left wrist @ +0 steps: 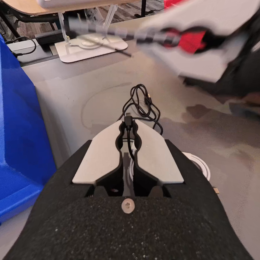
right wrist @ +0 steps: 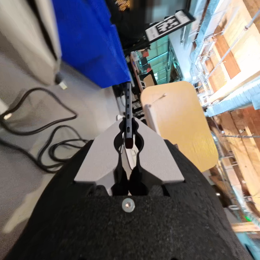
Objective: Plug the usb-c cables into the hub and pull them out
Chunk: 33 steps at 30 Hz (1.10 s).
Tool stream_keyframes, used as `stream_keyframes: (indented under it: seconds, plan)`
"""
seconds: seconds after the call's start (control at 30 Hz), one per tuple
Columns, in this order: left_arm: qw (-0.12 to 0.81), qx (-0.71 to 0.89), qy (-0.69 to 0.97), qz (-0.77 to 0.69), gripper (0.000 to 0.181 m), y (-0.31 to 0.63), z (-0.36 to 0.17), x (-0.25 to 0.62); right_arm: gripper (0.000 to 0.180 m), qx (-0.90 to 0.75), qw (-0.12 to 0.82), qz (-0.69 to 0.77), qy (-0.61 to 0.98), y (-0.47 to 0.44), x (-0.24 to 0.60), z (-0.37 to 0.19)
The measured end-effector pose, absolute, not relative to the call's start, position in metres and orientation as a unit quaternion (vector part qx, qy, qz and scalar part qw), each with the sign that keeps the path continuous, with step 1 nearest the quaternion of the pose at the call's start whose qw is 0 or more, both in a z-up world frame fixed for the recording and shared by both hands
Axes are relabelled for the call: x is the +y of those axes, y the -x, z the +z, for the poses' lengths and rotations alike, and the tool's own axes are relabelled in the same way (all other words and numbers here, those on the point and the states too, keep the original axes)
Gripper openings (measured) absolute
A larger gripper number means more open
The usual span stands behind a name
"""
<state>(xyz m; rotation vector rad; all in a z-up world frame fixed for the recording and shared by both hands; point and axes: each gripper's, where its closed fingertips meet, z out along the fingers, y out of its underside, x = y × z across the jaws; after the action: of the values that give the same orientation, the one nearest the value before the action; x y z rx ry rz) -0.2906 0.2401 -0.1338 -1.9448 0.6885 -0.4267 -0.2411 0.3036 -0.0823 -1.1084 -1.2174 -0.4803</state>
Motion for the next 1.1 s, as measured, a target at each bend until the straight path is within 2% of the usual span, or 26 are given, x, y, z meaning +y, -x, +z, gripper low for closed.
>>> stream_keyframes:
  seconds: [0.1, 0.2, 0.33, 0.5, 0.63, 0.73, 0.87, 0.97, 1.03, 1.1]
  plan:
    - [0.497, 0.285, 0.801, -0.175, 0.011, 0.292, -0.134, 0.240, 0.009, -0.485, 0.695, -0.137, 0.512, 0.222, 0.290, -0.010]
    - [0.494, 0.286, 0.801, -0.180, 0.011, 0.291, -0.135, 0.239, 0.009, -0.415, 0.716, -0.051, 0.558, 0.166, 0.287, 0.069]
    - [0.489, 0.296, 0.799, -0.188, 0.011, 0.284, -0.137, 0.235, 0.009, -0.347, 0.629, 0.058, 0.694, 0.054, 0.314, 0.091]
    - [0.487, 0.313, 0.794, -0.186, 0.010, 0.278, -0.137, 0.232, 0.009, -0.234, 0.473, 0.263, 0.808, -0.056, 0.341, 0.025]
    - [0.486, 0.314, 0.794, -0.189, 0.011, 0.276, -0.137, 0.233, 0.009, -0.156, 0.332, 0.333, 0.869, -0.091, 0.366, -0.052]
    - [0.485, 0.311, 0.795, -0.190, 0.010, 0.275, -0.137, 0.237, 0.008, -0.192, 0.215, 0.254, 0.923, -0.088, 0.371, -0.111]
    - [0.486, 0.311, 0.795, -0.187, 0.010, 0.276, -0.138, 0.241, 0.013, -0.288, 0.172, 0.107, 0.936, -0.085, 0.391, -0.144]
    - [0.484, 0.314, 0.795, -0.186, 0.010, 0.278, -0.139, 0.241, 0.023, -0.291, 0.087, -0.003, 0.953, -0.116, 0.389, -0.170]
    - [0.480, 0.315, 0.797, -0.189, 0.011, 0.279, -0.140, 0.241, 0.027, -0.296, 0.088, -0.042, 0.950, -0.124, 0.391, -0.180]
    - [0.476, 0.315, 0.798, -0.195, 0.010, 0.279, -0.140, 0.242, 0.041, -0.290, 0.112, -0.058, 0.949, -0.126, 0.393, -0.183]
